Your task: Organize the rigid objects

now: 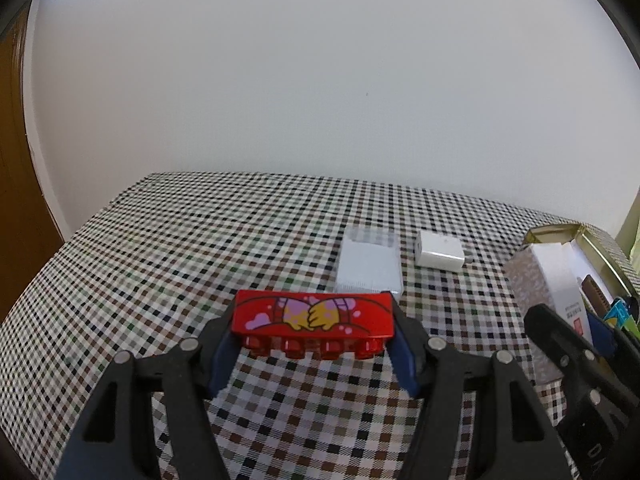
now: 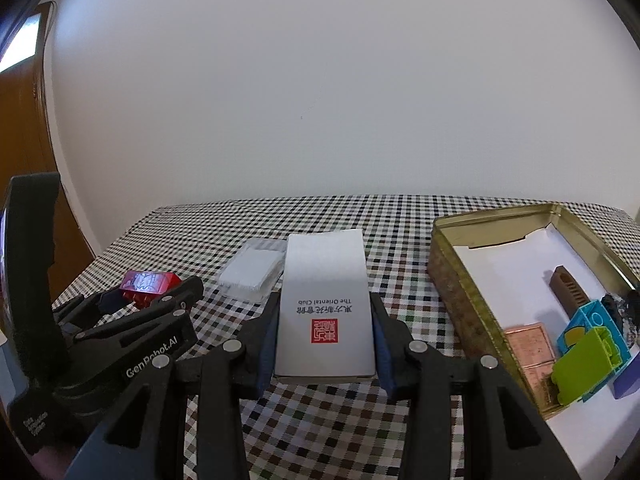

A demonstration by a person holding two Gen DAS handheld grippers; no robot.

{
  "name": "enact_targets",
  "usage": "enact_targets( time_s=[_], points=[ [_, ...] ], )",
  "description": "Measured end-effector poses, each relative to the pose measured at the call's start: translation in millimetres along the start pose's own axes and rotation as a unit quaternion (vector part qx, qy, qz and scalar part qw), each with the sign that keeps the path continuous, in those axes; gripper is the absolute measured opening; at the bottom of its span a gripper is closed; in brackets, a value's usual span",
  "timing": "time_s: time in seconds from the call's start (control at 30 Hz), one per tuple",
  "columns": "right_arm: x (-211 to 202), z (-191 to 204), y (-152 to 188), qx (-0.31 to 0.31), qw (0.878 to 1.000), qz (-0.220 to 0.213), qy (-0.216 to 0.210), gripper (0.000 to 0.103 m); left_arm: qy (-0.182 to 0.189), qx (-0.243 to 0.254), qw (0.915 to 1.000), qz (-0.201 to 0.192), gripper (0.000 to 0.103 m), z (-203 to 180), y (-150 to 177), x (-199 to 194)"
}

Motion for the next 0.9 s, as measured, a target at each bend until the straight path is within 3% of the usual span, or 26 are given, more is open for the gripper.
enact_targets(
  time_s=[0.27,0.5,0.9],
  points=[
    [-12.1,-12.1,1.4,-0.003,1.0,-0.018,0.004,0.044,0.0,0.009,0.9995,-0.032,0.064,-11.2,-3.5,-17.1],
    [-23.4,-13.0,0.5,-0.019,0.999,-0.04,0.015,0.044,0.004,0.042,0.9957,-0.083,0.064,-26.9,-5.5,-38.0],
    [-41.3,-23.6,5.8,-0.037,0.997,-0.056,0.039,0.044,0.03,0.024,0.9958,-0.082,0.064,-44.7,2.1,-50.4]
  ],
)
Point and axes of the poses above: each gripper's, at about its wrist camera, not at the fingertips, and x roughly the way its jaws point, z to its left, y to its underside, the point moved 6 cm from there along x, roughly the way its jaws point, and after that the axes turned 8 degrees about -x, right-handed, at the moved point
